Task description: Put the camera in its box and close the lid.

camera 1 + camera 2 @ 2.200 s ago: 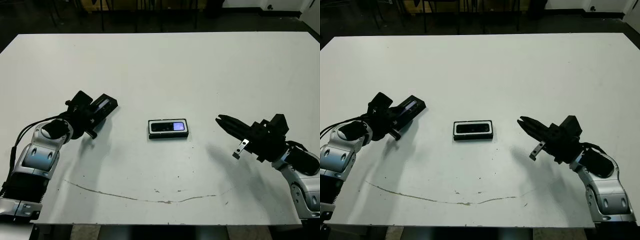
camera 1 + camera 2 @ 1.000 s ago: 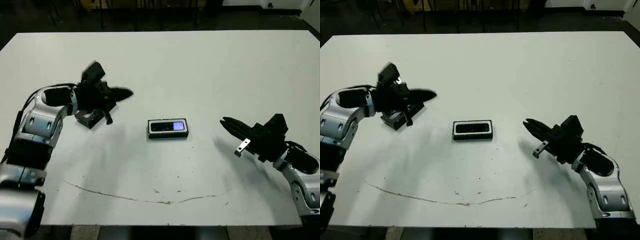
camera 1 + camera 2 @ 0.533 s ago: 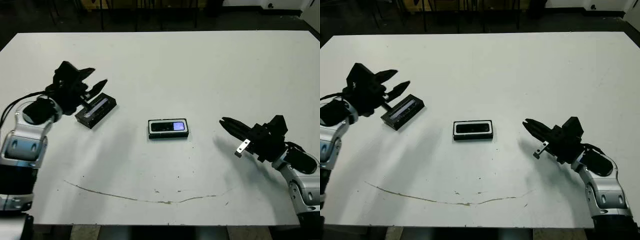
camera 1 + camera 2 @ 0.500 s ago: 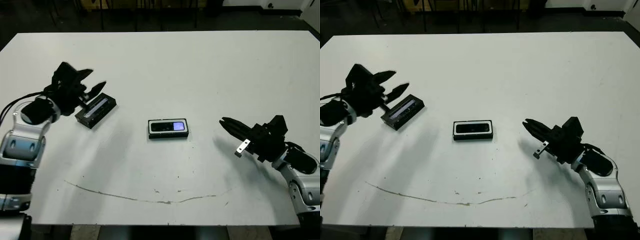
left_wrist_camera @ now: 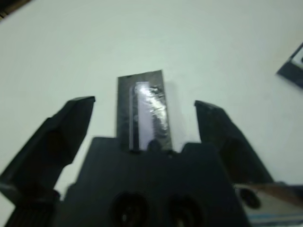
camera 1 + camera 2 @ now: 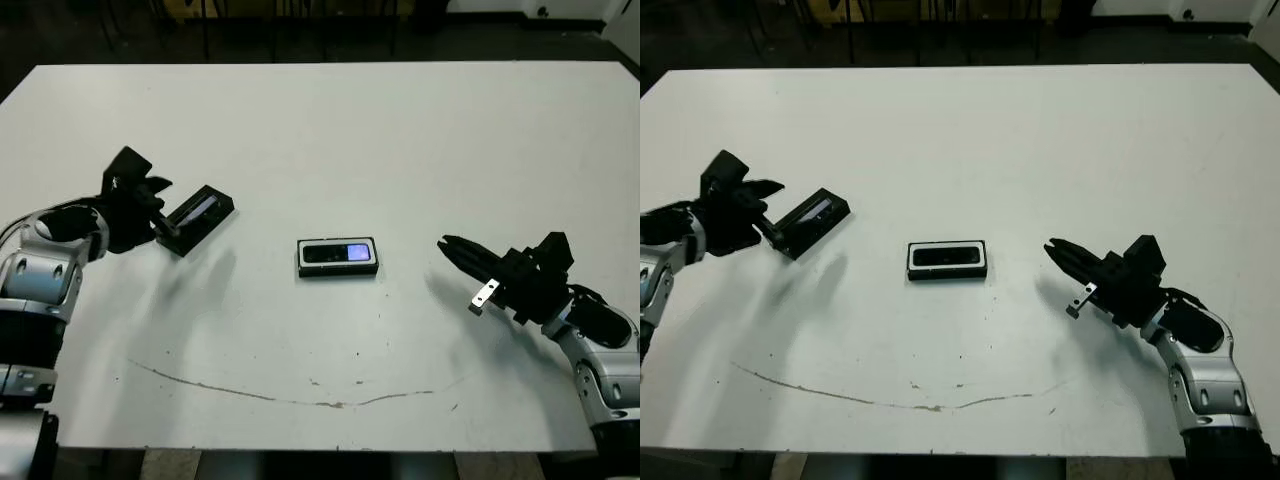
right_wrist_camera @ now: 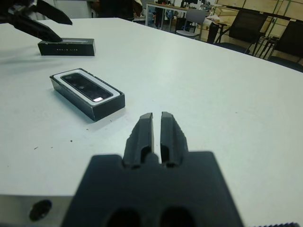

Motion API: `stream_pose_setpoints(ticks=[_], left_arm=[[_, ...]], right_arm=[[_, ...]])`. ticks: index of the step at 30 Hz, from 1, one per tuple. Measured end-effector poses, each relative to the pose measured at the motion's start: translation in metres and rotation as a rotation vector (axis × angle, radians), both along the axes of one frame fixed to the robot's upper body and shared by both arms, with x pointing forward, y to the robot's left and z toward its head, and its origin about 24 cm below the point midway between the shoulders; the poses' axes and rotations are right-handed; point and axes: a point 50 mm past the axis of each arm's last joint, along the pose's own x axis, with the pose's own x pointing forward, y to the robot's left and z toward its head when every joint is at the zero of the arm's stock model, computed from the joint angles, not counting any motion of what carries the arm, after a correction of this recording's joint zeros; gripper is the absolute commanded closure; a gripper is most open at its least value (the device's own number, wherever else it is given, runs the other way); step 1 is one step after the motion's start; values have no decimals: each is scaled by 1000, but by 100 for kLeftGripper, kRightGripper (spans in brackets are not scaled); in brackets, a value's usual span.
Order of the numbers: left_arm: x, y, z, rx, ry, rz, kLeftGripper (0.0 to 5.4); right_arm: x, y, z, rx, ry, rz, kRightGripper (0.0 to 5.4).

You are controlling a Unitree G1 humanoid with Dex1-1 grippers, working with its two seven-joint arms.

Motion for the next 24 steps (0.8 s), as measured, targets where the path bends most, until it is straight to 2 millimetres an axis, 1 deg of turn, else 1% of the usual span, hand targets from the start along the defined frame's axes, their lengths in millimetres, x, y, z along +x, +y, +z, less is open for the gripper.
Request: stream_pose_setpoints(ticks=[3,9,14,17,24], left_arm=[[2,3,-4,-14,7,14,1],[4,2,-11,-17,-4,65,1],[7,5,-15,91,-19,123,1],[8,2,-17,156,-44,101,1],[8,2,-21,185,-54,65,1]], right_arm=[[0,-1,-3,8,16,-2,540],[0,-1,-1,7,6,-4,540],[0,-2,-4,10,18,-5,540],[1,-2,-4,22,16,0,540],[1,-3,-6,32,7,20,540]])
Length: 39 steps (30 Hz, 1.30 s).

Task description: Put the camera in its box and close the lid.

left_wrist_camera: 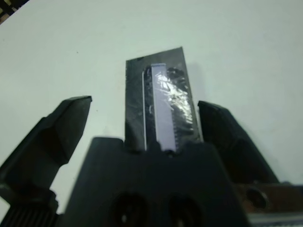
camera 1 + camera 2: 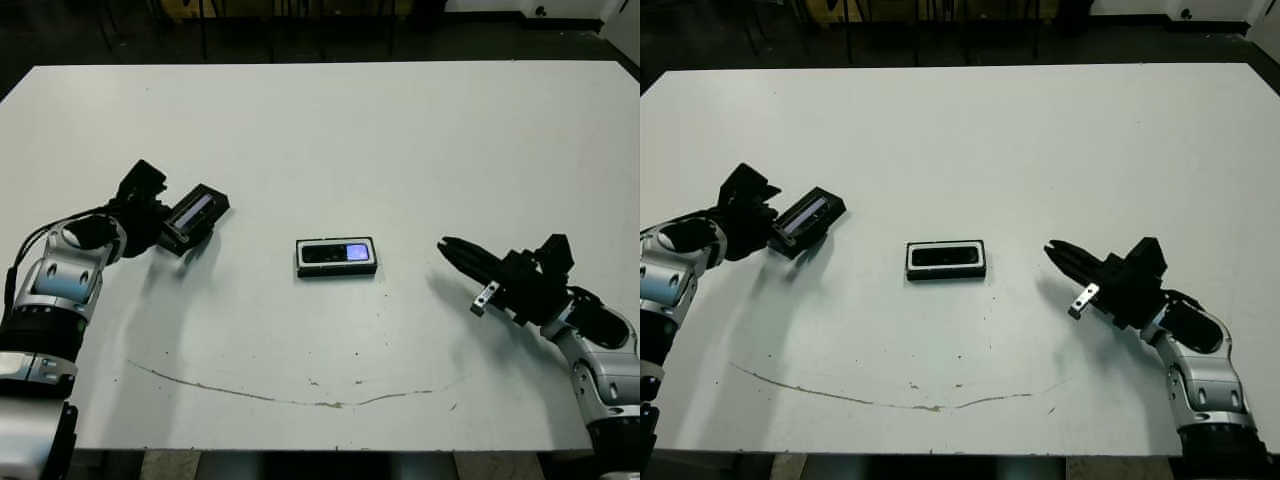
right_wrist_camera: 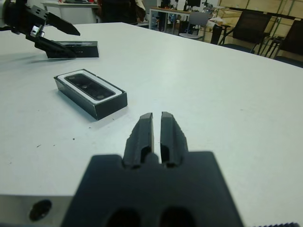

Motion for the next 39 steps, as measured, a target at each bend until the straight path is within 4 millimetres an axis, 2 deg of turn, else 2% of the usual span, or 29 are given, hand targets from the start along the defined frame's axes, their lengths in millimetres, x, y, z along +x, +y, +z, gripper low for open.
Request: stream_pose_setpoints(ticks=[11,25,31,34,39], left_arm=[[2,0,-2,21,13,0,1],[6,20,-15,111,-82,115,1],[3,29,-20,-91,48,153,1],[1,26,-21,-183,136,77,1],[1,23,-20,-224,196,18,66]], right_arm=[[0,-1,1,9,-5,2,540],[-5,-3,9,12,3,-13,540],[-7,-3,15,-28,-11,-31,540],[-8,-4,18,-56,-12,-47,540],[-8,-3,19,-47,-4,-52,540]])
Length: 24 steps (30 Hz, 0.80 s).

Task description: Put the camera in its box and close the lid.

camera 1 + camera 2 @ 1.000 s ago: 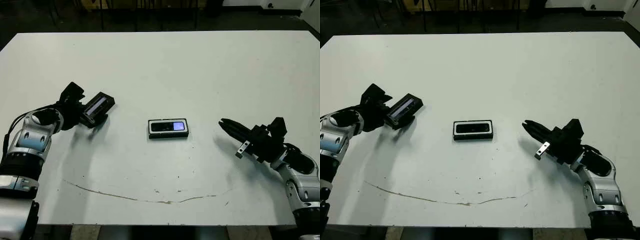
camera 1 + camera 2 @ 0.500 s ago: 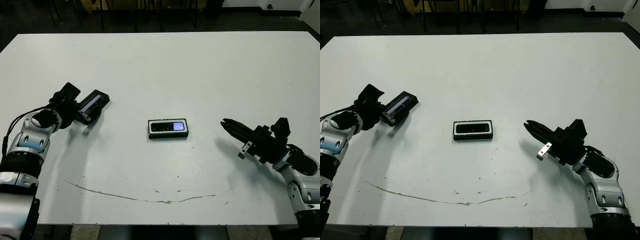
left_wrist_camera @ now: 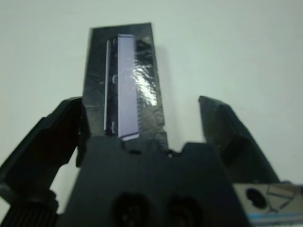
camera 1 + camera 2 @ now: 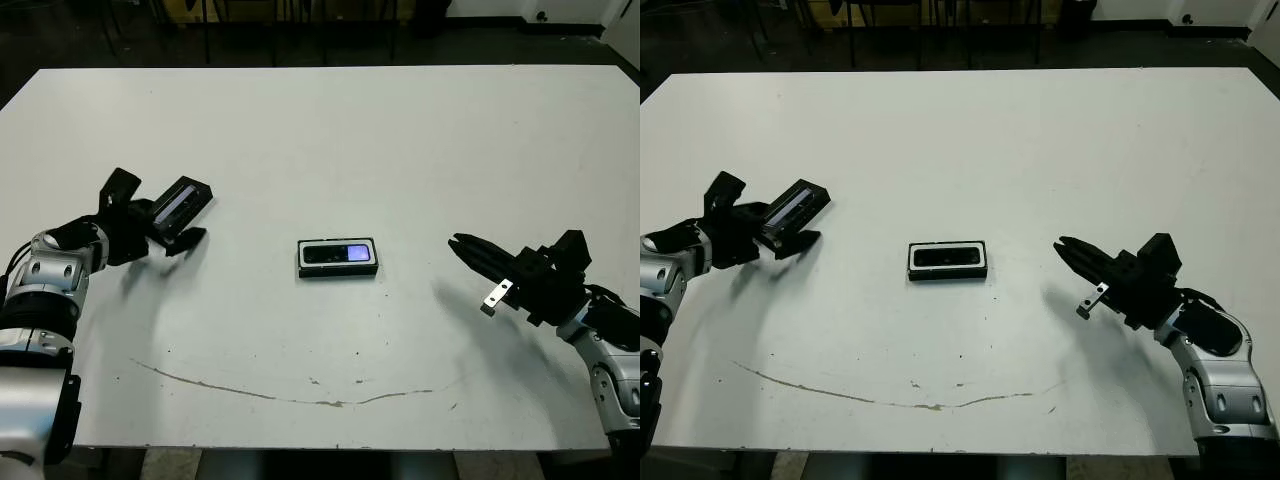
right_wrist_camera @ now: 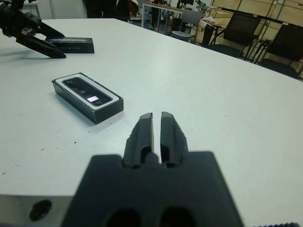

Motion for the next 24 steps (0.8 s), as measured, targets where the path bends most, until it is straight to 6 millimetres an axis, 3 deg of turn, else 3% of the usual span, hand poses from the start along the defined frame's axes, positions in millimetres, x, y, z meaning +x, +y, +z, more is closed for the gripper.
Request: stream_pose_setpoints(ticks=[5,11,16,24], left_arm=[[1,-2,0,25,12,-17,158],[5,-3,6,177,-48,-32,263],[4,-6,10,316,-121,2,267],[-13,-27,19,277,-183,-57,267]], right_arm=[[-1,0,-1,1,15,-10,540],[-5,0,2,-32,14,-28,540],[-5,-1,2,-38,18,-34,540],[-5,-1,1,-34,22,-33,540]])
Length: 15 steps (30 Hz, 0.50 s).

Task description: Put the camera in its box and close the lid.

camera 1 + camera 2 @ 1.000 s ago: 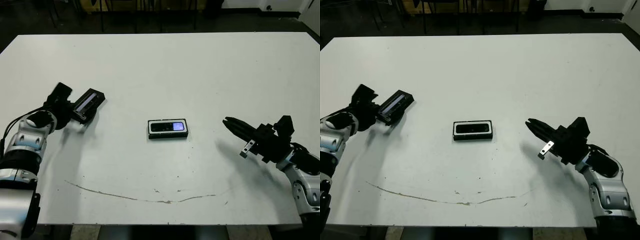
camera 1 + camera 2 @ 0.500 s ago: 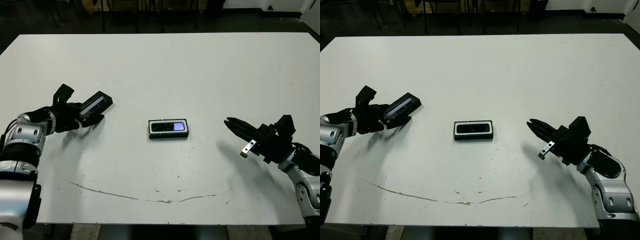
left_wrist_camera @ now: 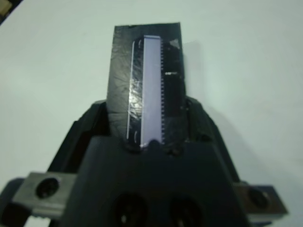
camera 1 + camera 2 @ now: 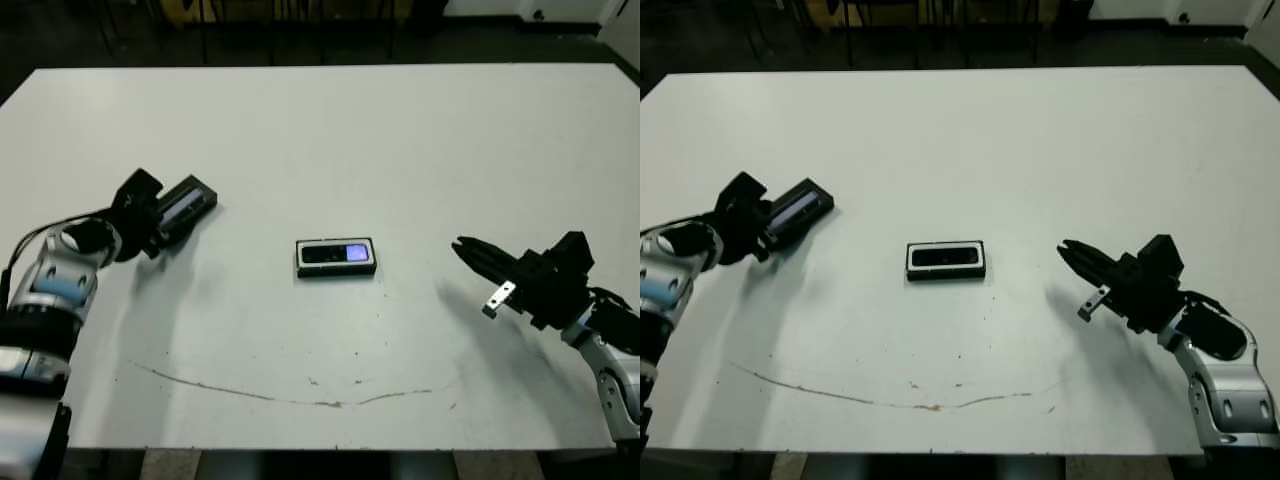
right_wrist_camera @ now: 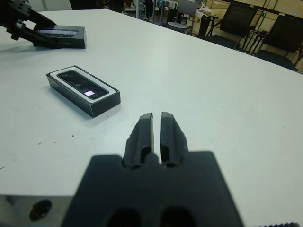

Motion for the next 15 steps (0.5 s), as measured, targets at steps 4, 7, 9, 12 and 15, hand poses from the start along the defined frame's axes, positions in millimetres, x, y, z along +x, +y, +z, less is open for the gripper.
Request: stream_pose_setpoints(ticks=[4,7,9,12,15], left_arm=[[-5,-17,18,-75,-38,-146,267],[-4,-26,37,-142,-86,-259,267],[-2,-31,48,-181,-108,-318,267],[2,-39,57,-239,-107,-388,267],[7,-50,52,-270,-51,-458,267]], right_arm=[[1,-1,-2,6,10,3,540],[3,-2,-5,47,21,23,540],[5,-1,-8,84,26,28,540],[6,-3,-12,81,2,29,540],[8,-4,-12,79,-12,27,540]])
